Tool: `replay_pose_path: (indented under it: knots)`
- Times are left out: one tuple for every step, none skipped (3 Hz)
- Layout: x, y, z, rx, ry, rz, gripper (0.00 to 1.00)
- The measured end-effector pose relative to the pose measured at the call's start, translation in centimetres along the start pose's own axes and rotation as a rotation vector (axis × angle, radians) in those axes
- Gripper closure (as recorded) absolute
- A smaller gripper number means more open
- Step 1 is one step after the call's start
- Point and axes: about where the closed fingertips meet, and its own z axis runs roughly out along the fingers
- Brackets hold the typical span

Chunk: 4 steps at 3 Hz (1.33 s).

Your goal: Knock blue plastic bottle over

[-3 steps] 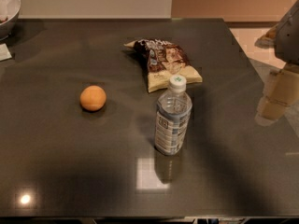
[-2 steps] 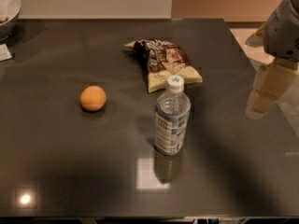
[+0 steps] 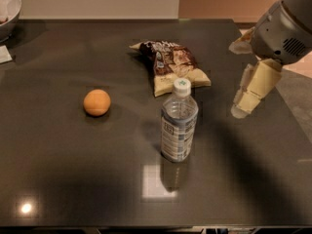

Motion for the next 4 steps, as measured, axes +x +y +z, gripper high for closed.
replay_pose_path:
  knots:
    - [-1.7, 1.4, 0.7, -0.059, -0.149, -0.049, 0.0]
    - [-2.8, 3.5, 1.3, -0.129, -0.269, -0.105, 0.0]
    - [-3.9, 5.1, 2.4, -0.186, -0.35, -0.145, 0.0]
    - [-4.8, 6.2, 3.8, -0.228, -0.4, -0.173, 0.0]
